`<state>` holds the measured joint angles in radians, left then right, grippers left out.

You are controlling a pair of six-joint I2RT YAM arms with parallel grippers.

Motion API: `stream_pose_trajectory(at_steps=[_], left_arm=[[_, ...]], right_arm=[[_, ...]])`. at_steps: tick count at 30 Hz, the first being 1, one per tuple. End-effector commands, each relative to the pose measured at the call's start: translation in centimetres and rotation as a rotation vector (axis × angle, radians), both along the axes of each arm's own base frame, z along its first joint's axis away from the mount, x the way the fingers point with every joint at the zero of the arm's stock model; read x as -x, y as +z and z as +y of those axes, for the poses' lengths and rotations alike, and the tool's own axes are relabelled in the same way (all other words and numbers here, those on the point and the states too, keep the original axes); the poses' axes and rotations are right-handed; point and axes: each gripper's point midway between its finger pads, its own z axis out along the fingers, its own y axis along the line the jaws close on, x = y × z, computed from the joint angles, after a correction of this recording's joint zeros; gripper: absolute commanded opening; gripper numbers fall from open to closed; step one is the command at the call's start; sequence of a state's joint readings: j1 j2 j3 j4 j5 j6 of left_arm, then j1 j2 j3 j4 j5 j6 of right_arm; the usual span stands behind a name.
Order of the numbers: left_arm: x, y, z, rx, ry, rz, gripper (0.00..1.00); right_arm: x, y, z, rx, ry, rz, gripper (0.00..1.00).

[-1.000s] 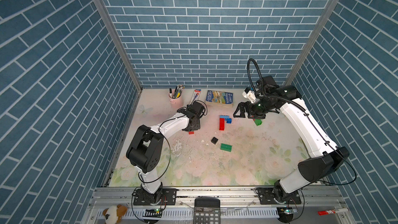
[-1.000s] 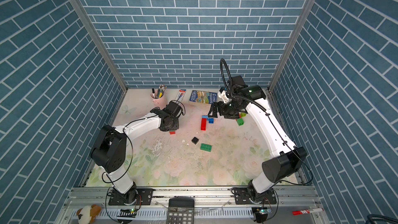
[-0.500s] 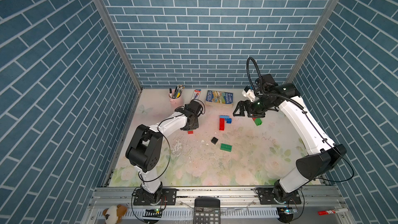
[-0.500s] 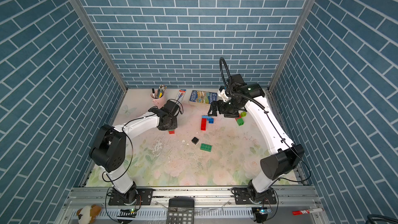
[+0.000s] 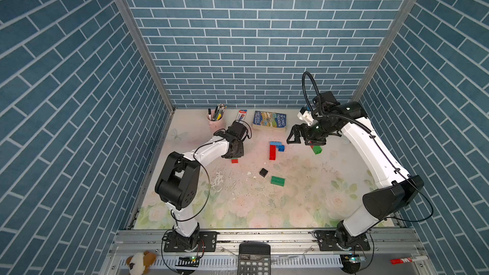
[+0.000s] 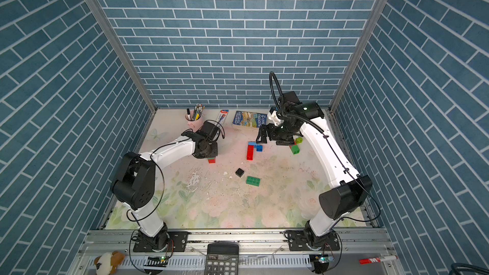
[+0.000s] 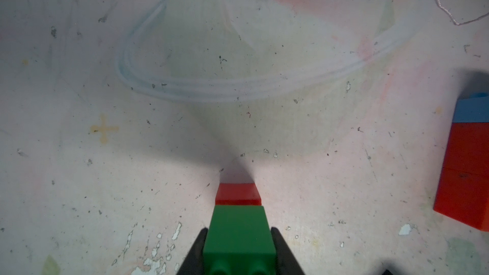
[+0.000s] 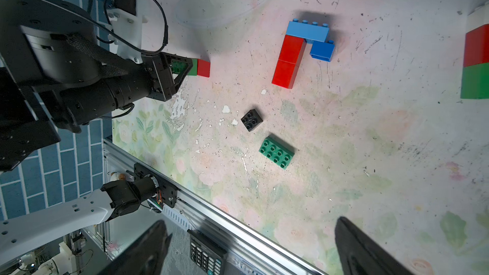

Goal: Assemble the letter r with lego
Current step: Assemble the lego brick with the lego brick.

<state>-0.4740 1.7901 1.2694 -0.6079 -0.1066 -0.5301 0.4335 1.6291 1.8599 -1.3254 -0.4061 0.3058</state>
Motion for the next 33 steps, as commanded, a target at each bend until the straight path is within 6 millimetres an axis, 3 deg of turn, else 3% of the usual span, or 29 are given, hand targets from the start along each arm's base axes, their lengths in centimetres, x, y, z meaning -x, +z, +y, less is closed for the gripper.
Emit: stream_pose_trajectory(at_steps=[1, 13, 16, 23, 30, 33], left_arm=[[4.0, -5.3, 1.7, -0.074, -0.014, 0.222, 0.06], [6.5, -8.5, 2.5, -0.115, -0.064, 0.337, 0.0], [6.3, -8.0, 2.3, -0.101, -0.066, 0.321, 0.03], [3.3, -4.0, 0.9, -0.044, -0.068, 0.19, 0.27], [0.4, 1.5, -0.5, 0.026, -0.084, 0.031, 0.72], [-0.3, 3.7, -1.3, 0.07, -0.103, -0.012, 0.83]], right_arm=[[0.1, 0.3, -0.6, 0.025, 0.0, -0.008, 0.98], [0.2, -0.3, -0.5, 0.025, -0.036, 0.041, 0.99], [0.2, -0.3, -0.6, 0.027, -0.05, 0.05, 0.99], [-0.1, 0.3, -0.6, 0.023, -0.066, 0.031, 0.98], [-0.5, 0.7, -0.7, 0.024, -0.071, 0.008, 0.99], [-0.6, 0.5, -0.9, 0.035, -0.08, 0.008, 0.99]])
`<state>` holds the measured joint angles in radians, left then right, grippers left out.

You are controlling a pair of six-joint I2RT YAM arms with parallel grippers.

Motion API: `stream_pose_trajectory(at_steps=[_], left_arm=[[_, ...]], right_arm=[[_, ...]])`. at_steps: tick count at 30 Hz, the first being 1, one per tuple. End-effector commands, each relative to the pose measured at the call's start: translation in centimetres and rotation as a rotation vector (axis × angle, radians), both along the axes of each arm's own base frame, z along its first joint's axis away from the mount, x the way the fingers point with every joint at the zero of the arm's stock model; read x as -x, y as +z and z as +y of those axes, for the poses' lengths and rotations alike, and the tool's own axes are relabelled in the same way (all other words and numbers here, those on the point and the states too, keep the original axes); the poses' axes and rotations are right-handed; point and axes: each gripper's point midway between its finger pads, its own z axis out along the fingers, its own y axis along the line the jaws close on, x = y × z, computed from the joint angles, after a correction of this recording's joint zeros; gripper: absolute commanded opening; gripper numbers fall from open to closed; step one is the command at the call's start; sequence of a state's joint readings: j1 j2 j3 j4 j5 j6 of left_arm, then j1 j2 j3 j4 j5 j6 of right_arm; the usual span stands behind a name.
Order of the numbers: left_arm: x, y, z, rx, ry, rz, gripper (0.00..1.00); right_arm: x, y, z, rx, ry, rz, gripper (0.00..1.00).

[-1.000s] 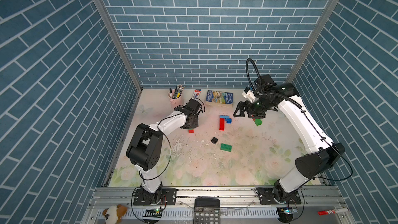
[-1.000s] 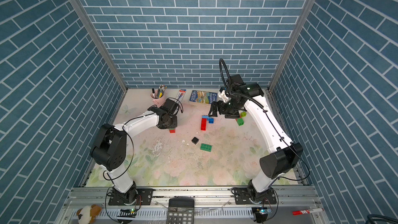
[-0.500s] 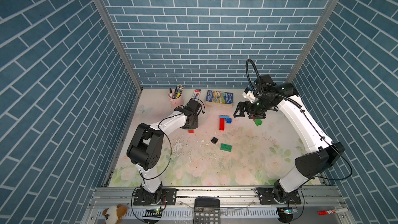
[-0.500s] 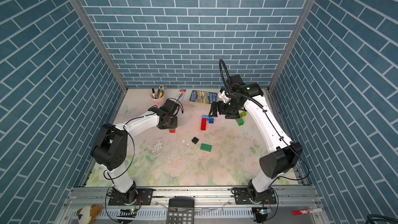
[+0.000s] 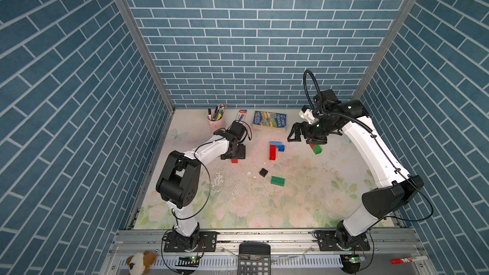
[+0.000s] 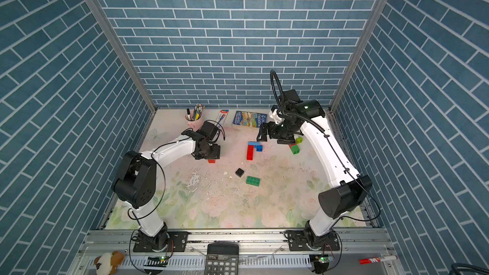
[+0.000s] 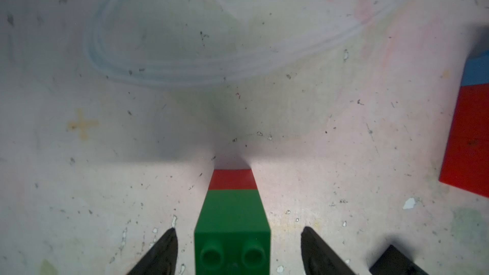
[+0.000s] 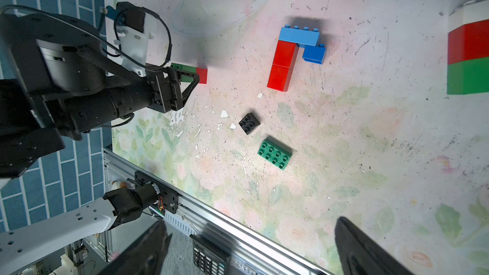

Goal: Assemble the letter r with lego
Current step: Assemble the lego brick with the lego brick, then adjust the lego brick at the center of the board.

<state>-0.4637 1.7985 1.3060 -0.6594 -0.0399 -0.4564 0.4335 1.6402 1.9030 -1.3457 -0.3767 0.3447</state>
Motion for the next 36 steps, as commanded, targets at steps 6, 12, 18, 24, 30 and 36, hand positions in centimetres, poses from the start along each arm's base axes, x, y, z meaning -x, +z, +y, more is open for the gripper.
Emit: stream_pose_trajectory(at_steps=[6, 12, 18, 24, 30, 36], left_arm=[[-0.8, 7.5, -0.9, 0.093, -0.035, -0.116, 0.87], [1.4, 10.9, -2.2, 0.168, -0.077, -0.143, 0.78], [4.4, 8.7, -7.3, 0.195, -0.187, -0.089, 0.47], [5.6, 5.3, -10.1, 0.138, -0.209, -0.07, 0.42], [6.4, 0.4, -9.9, 0.045, -0.189, -0.037, 0.34], [6.8, -3.5, -10.1, 0.02, -0.183, -0.023, 0.33]], right_arm=[[-0.1, -1.8, -1.2, 0.056, -0.094, 0.036, 0.99], [1.0, -4.3, -2.4, 0.069, -0.19, 0.069, 0.95], [3.8, -5.5, -3.6, 0.087, -0.215, 0.122, 0.45], [7.5, -5.8, -5.2, 0.062, -0.252, 0.115, 0.51], [10.2, -5.4, -6.5, 0.038, -0.282, 0.085, 0.53], [11.7, -4.5, -7.4, 0.033, -0.28, 0.054, 0.54]])
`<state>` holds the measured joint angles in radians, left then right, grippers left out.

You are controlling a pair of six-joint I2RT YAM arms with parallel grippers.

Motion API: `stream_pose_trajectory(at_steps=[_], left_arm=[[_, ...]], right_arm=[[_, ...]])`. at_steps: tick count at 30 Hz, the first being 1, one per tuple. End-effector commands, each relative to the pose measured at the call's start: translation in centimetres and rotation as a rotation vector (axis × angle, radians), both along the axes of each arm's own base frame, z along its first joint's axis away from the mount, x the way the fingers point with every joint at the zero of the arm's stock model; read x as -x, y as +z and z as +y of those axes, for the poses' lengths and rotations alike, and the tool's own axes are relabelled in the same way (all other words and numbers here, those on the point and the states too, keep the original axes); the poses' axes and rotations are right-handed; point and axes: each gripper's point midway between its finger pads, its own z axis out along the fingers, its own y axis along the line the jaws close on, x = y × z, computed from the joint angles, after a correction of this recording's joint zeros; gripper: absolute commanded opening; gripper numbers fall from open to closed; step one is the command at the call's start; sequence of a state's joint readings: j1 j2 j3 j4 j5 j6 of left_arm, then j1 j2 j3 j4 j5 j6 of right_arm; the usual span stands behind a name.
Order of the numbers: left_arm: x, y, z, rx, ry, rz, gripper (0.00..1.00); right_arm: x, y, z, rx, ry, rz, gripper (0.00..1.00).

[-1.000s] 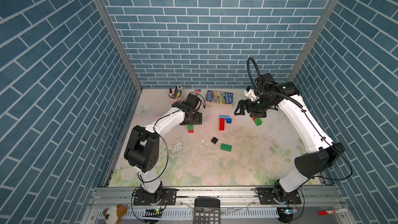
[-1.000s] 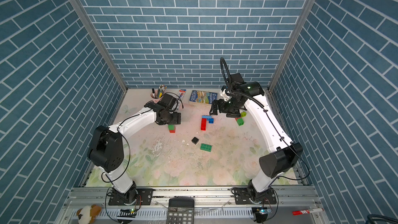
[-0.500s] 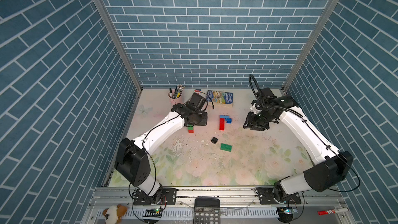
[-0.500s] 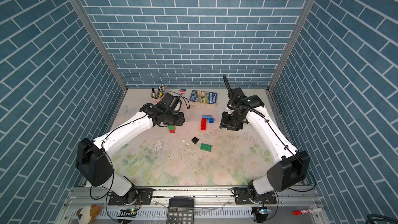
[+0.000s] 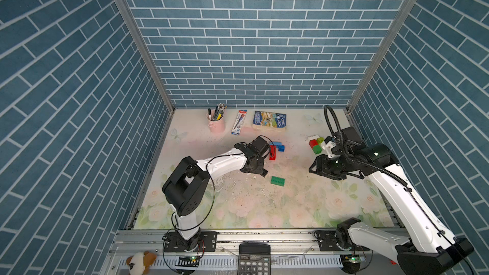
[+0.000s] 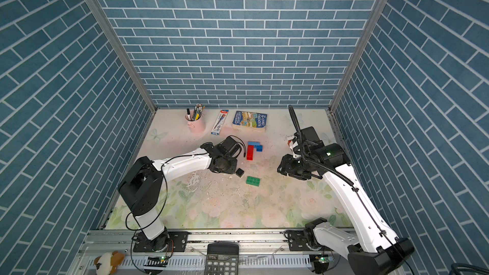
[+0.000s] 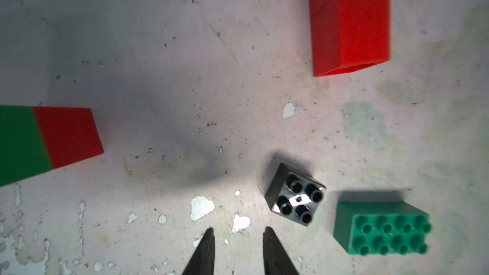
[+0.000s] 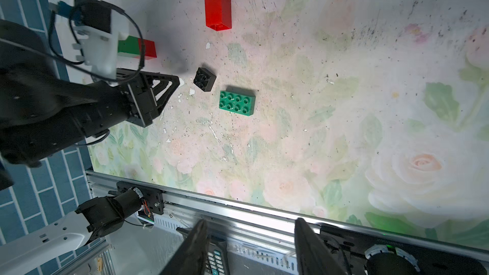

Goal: Assemble the letter r with lego
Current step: Adjust the lego brick at the center of the board, then pick up the lego brick from the center of the board.

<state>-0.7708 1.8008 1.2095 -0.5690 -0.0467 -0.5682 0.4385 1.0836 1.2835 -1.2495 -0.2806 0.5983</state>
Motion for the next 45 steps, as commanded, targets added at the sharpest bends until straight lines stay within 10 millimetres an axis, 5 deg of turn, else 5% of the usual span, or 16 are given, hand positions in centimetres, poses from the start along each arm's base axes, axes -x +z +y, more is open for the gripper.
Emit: stream_pose_trajectory(at_steps=[1, 5, 19, 24, 29, 34, 38, 41, 45], left_arm=[[-0.6, -1.6, -0.6, 0.002, 0.02, -0.037, 0.32], [-0.7, -3.1, -1.1, -0.007, 0.039, -0.008, 0.28], [1.3, -3.2, -1.9, -0.01, 0.033, -0.007, 0.28], [1.5, -2.3, -1.3, -0.028, 0.037, -0.006, 0.29], [2.1, 2.4, -0.6, 0.015, 0.033, -0.051, 0.32], [3.7, 8.9, 2.7, 0.017, 0.006, -0.147, 0.41], [4.9, 13.0, 6.9, 0.031, 0.036, -0.236, 0.68], [5.9, 14.3, 10.2, 0.063, 0.113, -0.262, 0.82], [7.6, 14.8, 14.2, 0.059, 0.209, -0.287, 0.84]], right_arm=[[1.1, 0.2, -0.8, 0.02, -0.022, 0.006, 0.54], [1.7, 0.2, -1.1, 0.024, -0.013, 0.01, 0.54], [2.9, 0.3, -1.8, 0.046, 0.011, 0.014, 0.56], [2.8, -0.3, -2.3, 0.08, 0.002, 0.028, 0.71], [1.7, -2.4, -2.2, 0.116, -0.063, 0.072, 0.96], [-0.2, -4.8, -0.2, 0.202, -0.071, 0.083, 0.99], [-1.8, -7.1, 2.3, 0.226, -0.109, 0.084, 0.94], [-2.6, -8.6, 4.0, 0.212, -0.126, 0.096, 0.83], [-3.4, -10.2, 6.5, 0.224, -0.108, 0.117, 0.75]])
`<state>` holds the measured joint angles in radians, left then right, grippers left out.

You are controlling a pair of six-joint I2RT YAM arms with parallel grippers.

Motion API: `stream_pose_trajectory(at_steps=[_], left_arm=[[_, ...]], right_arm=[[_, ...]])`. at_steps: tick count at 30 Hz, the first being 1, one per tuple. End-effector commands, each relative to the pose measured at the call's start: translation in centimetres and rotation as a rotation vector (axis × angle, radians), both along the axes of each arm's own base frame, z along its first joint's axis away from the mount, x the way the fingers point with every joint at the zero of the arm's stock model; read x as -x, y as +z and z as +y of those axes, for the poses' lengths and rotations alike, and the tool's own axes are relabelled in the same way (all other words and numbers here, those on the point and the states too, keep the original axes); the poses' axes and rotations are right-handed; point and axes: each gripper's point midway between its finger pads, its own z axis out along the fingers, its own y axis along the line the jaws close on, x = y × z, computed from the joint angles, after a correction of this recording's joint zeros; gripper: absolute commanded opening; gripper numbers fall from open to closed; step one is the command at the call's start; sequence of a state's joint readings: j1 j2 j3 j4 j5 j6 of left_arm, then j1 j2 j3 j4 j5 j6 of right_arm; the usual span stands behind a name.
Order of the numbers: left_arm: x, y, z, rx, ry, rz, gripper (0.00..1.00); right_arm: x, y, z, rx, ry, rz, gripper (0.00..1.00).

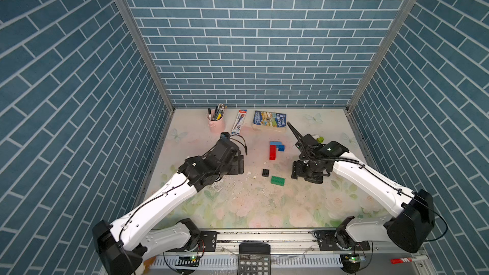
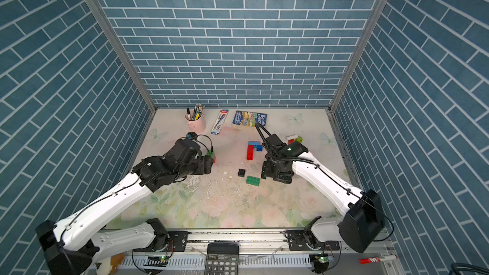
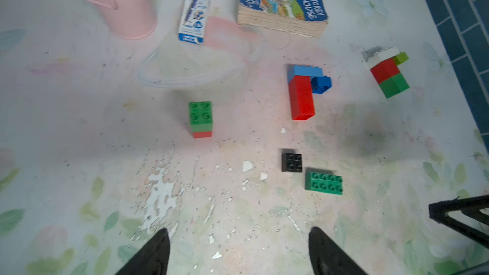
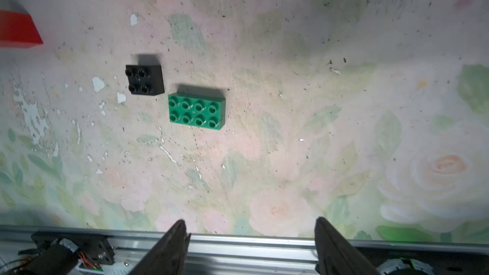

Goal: Assemble the letter r with lego
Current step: Pick up the lego brick from the center of the board.

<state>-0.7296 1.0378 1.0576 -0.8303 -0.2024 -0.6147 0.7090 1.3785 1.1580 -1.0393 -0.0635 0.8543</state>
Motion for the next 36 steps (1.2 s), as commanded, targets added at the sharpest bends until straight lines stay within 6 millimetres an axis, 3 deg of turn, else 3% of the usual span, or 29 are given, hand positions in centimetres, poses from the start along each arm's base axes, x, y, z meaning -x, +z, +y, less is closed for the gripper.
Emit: stream_pose_trajectory(at_steps=[1, 10, 16, 27, 36], left_arm=[[2.2, -1.9, 4.1, -0.087, 0.081, 0.064, 0.85], [4.3, -4.6, 5.3, -0.055, 0.107, 0.135, 0.88], [4.5, -4.7, 5.6, -0.056, 0.103, 0.124, 0.9], [4.3, -4.5, 5.7, -0.067, 0.103, 0.125, 0.91], [3.9, -4.4, 5.6, -0.062, 0.107, 0.125, 0.91]], right_arm=[[-1.6, -0.7, 2.3, 0.002, -0.057, -0.024, 0.75], [-1.8, -4.0, 5.9, 0.036, -0.039, 0.014, 0.9], [-1.6, -5.8, 7.6, 0.053, -0.011, 0.032, 0.91], [-2.1, -8.6, 8.5, 0.087, 0.013, 0.063, 0.85], [-2.2, -9.9, 8.0, 0.116, 0.028, 0.09, 0.79]])
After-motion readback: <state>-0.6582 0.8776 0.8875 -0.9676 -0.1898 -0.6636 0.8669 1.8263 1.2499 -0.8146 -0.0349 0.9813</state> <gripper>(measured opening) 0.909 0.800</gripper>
